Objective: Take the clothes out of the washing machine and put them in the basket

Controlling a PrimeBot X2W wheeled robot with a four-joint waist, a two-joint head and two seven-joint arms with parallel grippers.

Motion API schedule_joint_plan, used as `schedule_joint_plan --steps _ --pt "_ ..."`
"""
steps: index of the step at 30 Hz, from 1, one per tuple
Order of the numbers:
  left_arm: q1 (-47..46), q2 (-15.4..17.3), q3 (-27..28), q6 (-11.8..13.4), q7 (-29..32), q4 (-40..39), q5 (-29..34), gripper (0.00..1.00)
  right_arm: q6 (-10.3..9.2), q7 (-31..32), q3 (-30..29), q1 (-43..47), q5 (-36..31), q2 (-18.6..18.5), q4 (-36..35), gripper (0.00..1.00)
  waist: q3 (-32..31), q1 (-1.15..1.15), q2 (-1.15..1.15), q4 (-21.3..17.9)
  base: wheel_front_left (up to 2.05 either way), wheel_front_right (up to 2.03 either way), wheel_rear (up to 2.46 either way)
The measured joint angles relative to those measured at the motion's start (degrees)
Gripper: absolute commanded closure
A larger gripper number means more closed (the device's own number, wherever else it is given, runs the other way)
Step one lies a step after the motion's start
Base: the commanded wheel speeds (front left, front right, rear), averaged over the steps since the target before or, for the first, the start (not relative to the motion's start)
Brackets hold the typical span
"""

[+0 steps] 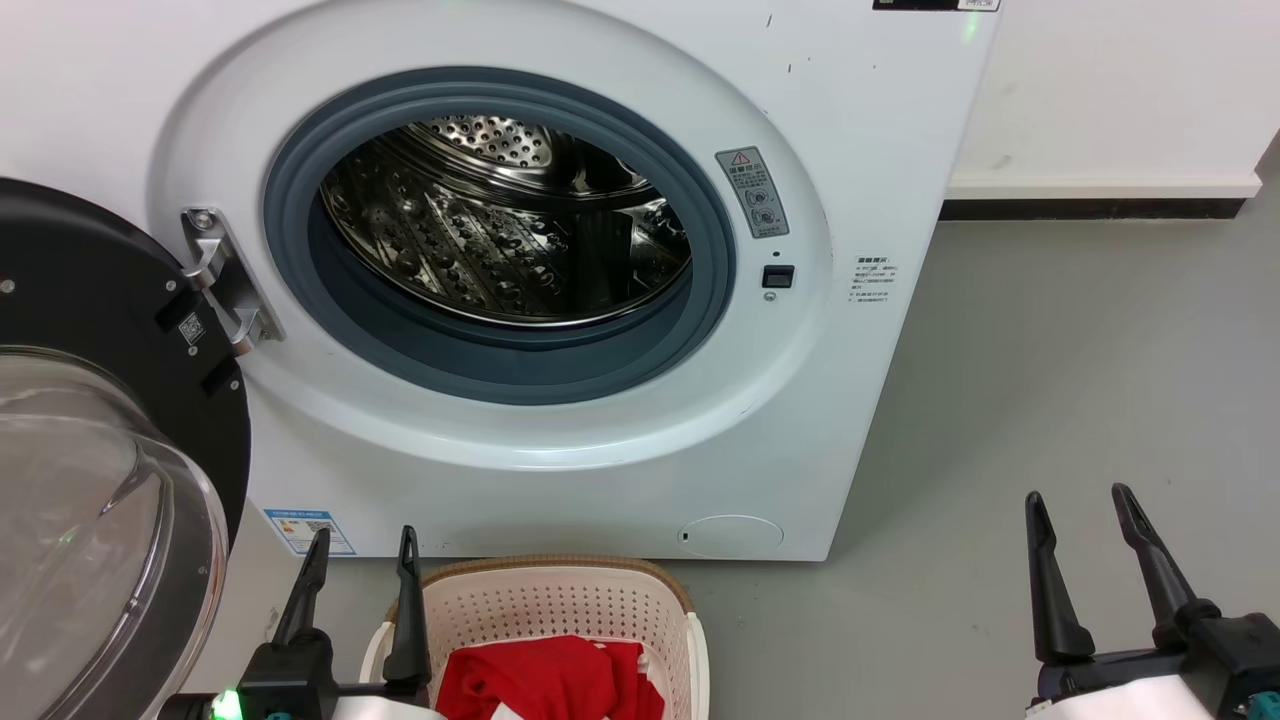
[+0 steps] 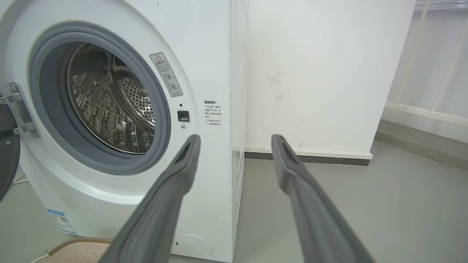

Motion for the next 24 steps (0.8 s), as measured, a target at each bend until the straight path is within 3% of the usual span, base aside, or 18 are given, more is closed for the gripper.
schedule_joint_plan --steps 10,11,17,24 --pt "0.01 -0.04 0.65 -0.04 0.0 0.19 0.52 0.0 0.0 0.0 0.1 0.01 0.23 0.0 0.02 0.0 0.14 0.0 0.0 -0.29 0.0 0.0 0.0" --pt "0.01 -0.05 0.65 -0.16 0.0 0.18 0.51 1.0 0.0 0.0 0.1 0.01 0.24 0.0 0.02 1.0 0.15 0.0 0.0 -0.29 0.0 0.0 0.0" --pt "0.8 -0.2 0.63 -0.24 0.63 3.32 -0.21 1.0 0.0 0.21 0.25 0.44 0.84 0.14 2.83 1.0 0.16 0.0 0.0 -0.3 0.0 0.0 0.0" --pt "0.32 -0.21 1.26 -0.99 2.69 4.41 -8.51 1.0 0.0 1.6 0.54 0.27 9.64 -0.02 4.1 1.0 0.18 0.0 0.0 -0.26 0.0 0.0 0.0"
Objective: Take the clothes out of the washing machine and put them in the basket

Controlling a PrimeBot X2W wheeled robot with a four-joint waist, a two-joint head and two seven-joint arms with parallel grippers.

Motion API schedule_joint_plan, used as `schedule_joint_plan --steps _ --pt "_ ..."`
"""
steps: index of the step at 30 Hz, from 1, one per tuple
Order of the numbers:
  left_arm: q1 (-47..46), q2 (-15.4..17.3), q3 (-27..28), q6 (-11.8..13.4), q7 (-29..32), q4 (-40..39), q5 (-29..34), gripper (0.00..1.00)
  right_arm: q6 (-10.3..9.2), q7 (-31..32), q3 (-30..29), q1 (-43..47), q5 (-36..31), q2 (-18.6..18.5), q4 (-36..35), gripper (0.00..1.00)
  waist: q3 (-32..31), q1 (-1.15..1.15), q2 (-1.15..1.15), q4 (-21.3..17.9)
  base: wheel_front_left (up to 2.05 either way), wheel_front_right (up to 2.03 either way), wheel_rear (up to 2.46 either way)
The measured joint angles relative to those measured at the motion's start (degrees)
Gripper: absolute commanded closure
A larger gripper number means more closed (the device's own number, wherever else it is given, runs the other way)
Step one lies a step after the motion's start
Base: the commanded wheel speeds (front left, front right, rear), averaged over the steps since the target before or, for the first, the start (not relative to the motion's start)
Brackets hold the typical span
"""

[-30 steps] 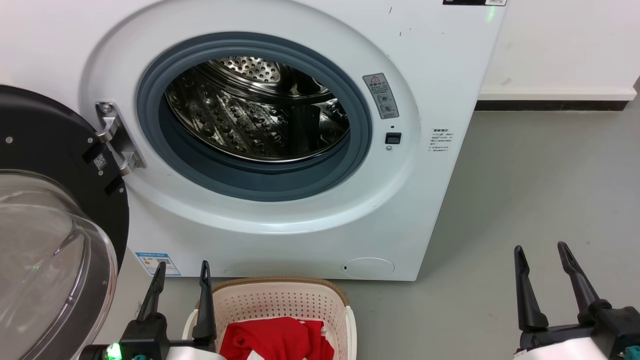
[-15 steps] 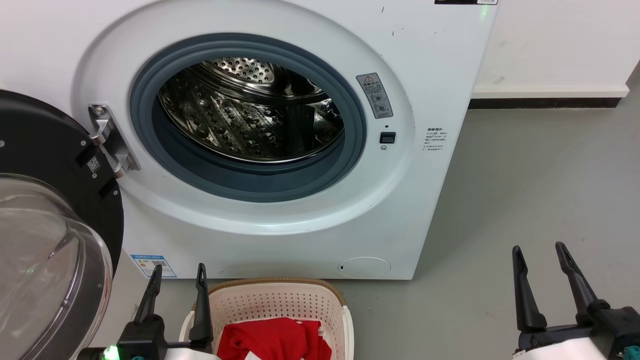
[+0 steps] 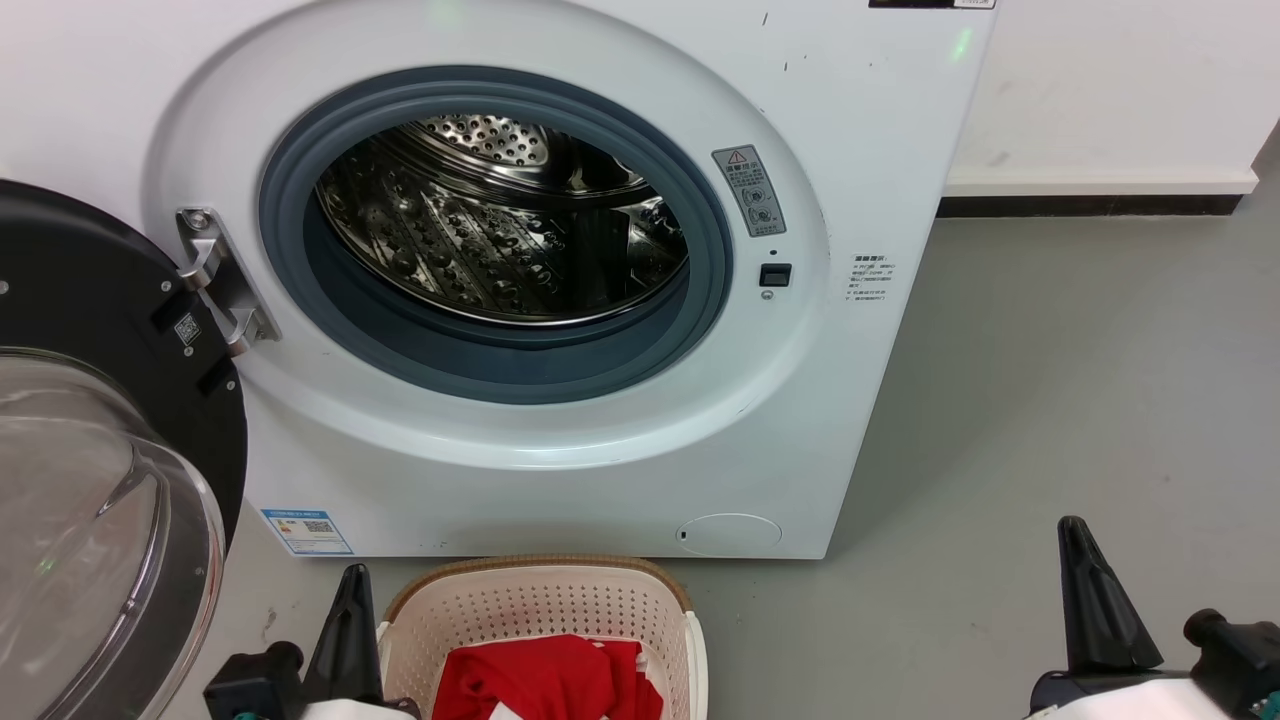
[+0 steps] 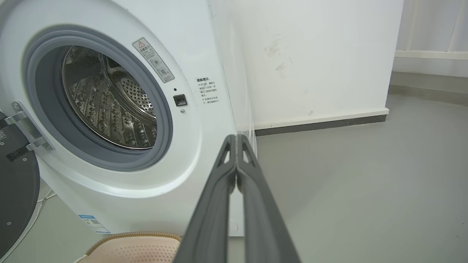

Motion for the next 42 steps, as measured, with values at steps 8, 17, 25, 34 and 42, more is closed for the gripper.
schedule_joint_plan --steps 8,17,25,34,42 --pt "-1.26 -0.01 0.59 -0.83 2.1 0.85 -9.05 1.0 0.0 1.75 0.22 -1.27 9.46 -0.51 1.42 1.0 0.01 0.0 0.0 0.05 0.0 0.0 0.0" --pt "-2.63 -0.01 1.35 -1.59 4.19 1.68 -18.28 1.0 0.0 3.48 0.35 -2.76 18.95 -0.85 2.72 1.0 0.03 0.0 0.0 0.1 0.0 0.0 0.0" --pt "-3.78 -0.02 1.83 -2.5 5.84 2.43 -25.74 1.0 -0.01 5.03 0.38 -3.96 26.63 -1.09 3.89 1.0 0.04 0.0 0.0 0.15 0.0 0.0 0.0" --pt "-4.99 -0.01 2.41 -3.12 7.7 3.2 -33.43 1.0 -0.01 6.6 0.33 -5.16 34.5 -1.31 5.0 1.0 0.06 0.01 0.0 0.2 0.0 0.0 0.0" --pt "-6.03 -0.01 2.92 -3.82 9.16 3.76 -39.62 1.0 -0.01 8.0 0.23 -6.17 40.7 -1.43 5.91 1.0 0.08 0.0 0.0 0.24 0.0 0.0 0.0"
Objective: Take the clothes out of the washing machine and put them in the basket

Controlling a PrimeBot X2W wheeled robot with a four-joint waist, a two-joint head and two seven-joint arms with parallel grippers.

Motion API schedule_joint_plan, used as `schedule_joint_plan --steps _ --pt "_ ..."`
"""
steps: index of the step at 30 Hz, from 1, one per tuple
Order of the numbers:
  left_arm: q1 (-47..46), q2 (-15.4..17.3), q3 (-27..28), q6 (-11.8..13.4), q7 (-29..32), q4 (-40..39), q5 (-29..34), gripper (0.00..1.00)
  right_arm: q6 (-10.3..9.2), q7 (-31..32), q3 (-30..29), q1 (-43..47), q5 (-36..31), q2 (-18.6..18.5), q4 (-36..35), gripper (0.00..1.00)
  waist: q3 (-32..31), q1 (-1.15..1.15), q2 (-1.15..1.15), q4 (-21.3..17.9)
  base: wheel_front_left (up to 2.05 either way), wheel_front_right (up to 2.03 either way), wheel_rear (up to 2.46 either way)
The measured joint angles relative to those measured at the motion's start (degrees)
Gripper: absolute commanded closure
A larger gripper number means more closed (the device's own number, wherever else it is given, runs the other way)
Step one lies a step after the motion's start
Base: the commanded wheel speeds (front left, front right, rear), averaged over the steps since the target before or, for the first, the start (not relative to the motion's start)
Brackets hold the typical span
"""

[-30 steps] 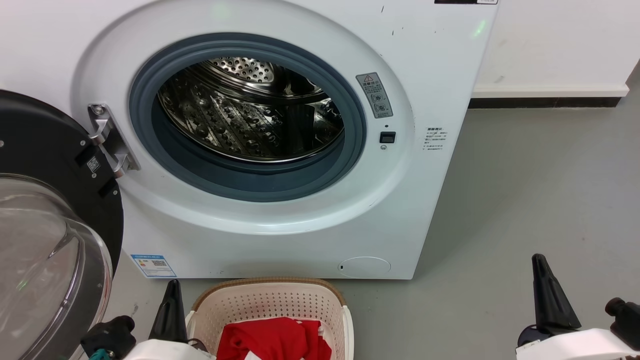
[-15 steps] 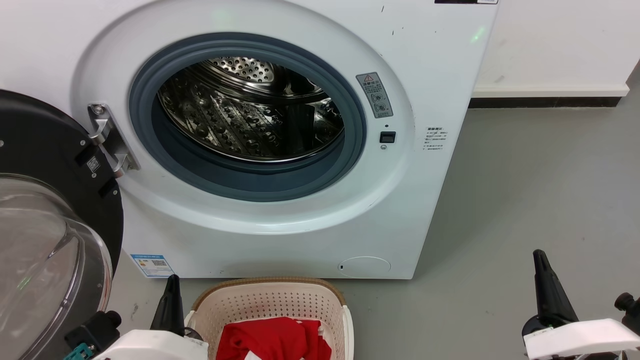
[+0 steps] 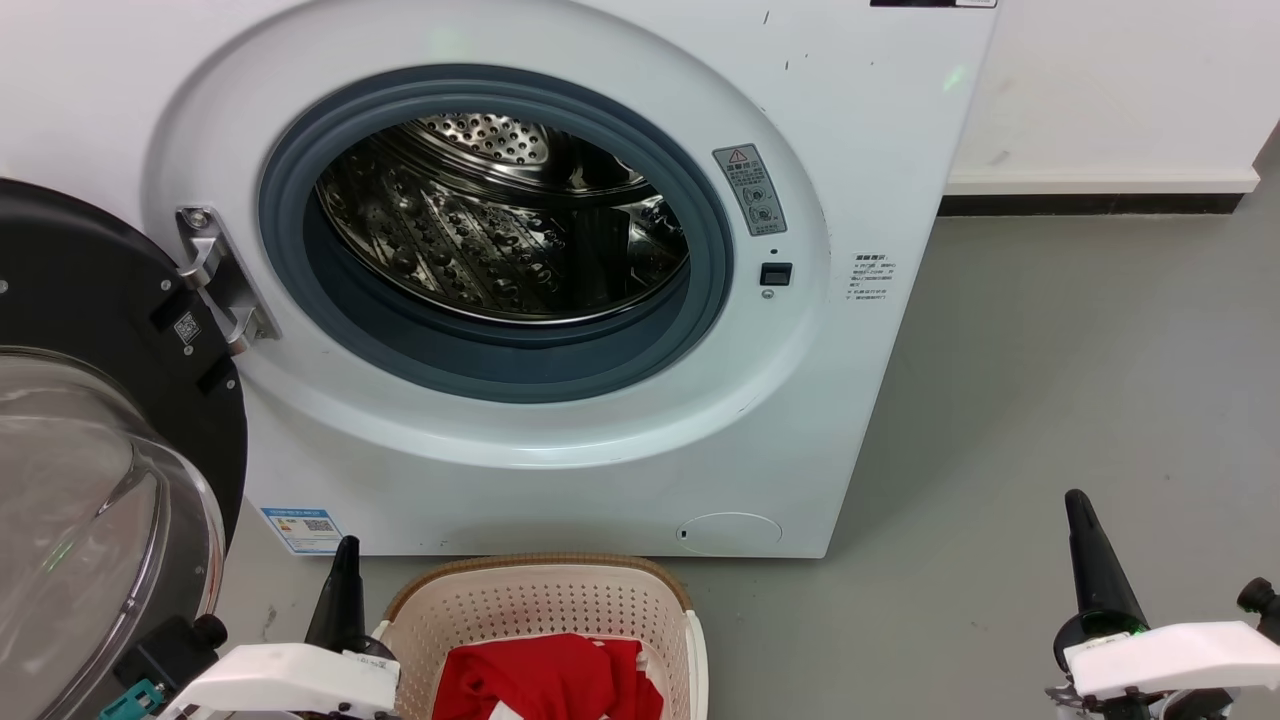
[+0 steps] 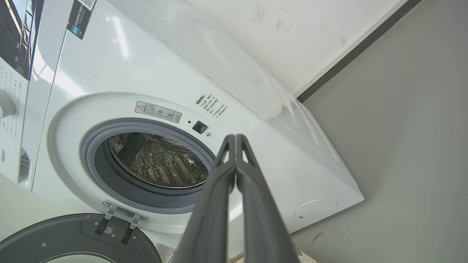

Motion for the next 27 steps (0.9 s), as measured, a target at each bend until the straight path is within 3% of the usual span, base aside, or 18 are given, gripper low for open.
schedule_joint_plan --steps 27 --pt "-2.72 0.0 1.37 -1.72 4.16 1.83 -17.92 1.0 -0.01 4.32 -0.74 -2.77 17.8 -0.15 2.77 1.0 0.05 0.0 0.0 0.15 0.0 0.0 0.0"
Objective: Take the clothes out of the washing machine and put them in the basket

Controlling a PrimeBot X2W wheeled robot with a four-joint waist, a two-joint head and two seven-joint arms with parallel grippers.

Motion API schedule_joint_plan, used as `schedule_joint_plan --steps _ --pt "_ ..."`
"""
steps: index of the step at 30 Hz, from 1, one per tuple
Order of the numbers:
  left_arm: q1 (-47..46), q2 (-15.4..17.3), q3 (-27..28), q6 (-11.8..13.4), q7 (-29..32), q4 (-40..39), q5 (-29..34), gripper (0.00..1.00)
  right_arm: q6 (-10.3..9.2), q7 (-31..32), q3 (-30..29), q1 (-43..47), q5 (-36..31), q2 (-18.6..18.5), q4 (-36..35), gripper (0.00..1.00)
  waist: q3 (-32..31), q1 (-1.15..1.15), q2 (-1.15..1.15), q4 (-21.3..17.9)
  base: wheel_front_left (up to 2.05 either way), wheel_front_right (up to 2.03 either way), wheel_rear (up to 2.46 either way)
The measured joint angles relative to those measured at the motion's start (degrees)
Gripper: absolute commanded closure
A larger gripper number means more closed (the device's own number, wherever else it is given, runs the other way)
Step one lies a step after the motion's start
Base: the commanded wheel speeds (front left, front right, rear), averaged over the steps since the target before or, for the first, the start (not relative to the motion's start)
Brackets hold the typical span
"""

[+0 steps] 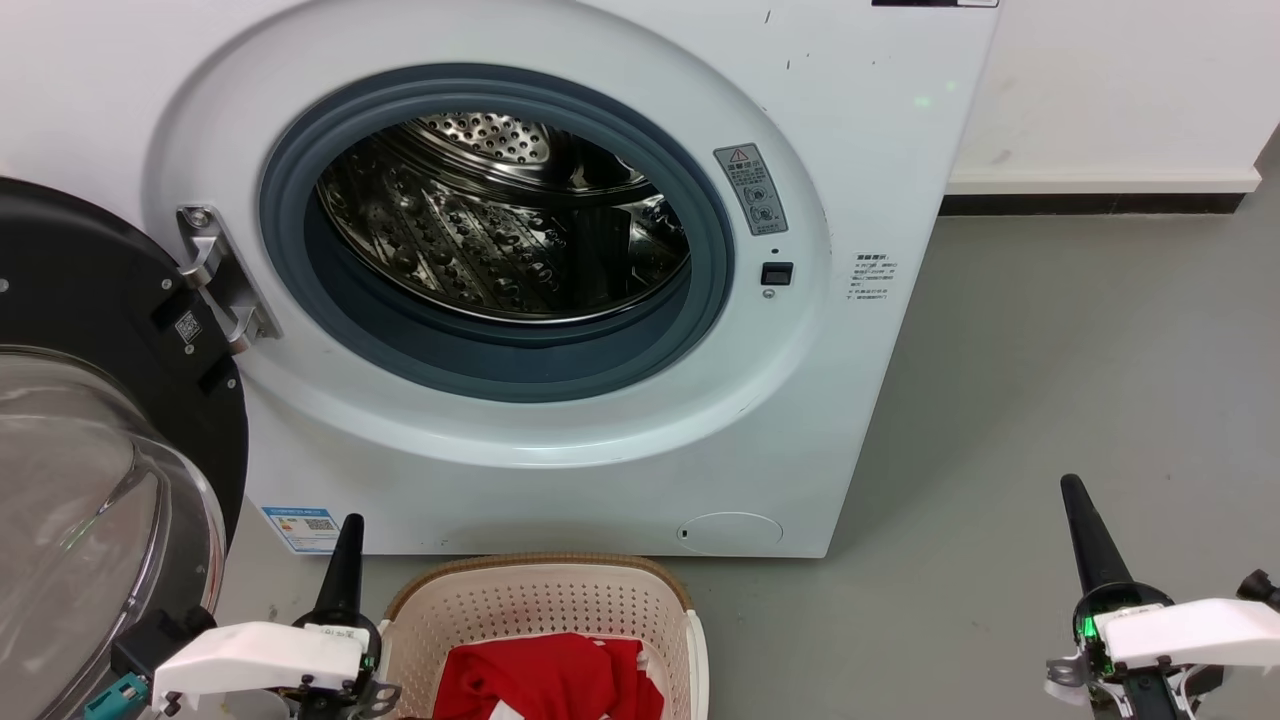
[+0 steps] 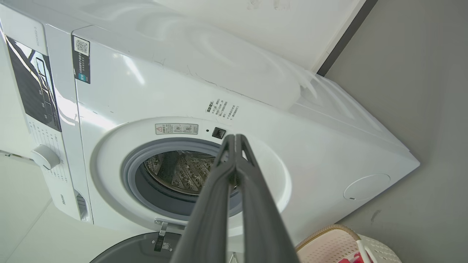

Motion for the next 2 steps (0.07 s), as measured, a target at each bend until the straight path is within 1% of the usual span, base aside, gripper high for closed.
schedule_joint_plan --steps 2 --pt "-0.23 0.0 0.1 -0.03 0.3 0.11 -1.26 1.0 0.0 0.22 -0.07 -0.31 1.2 0.0 0.2 1.0 0.0 0.0 0.0 0.01 0.0 0.0 0.0"
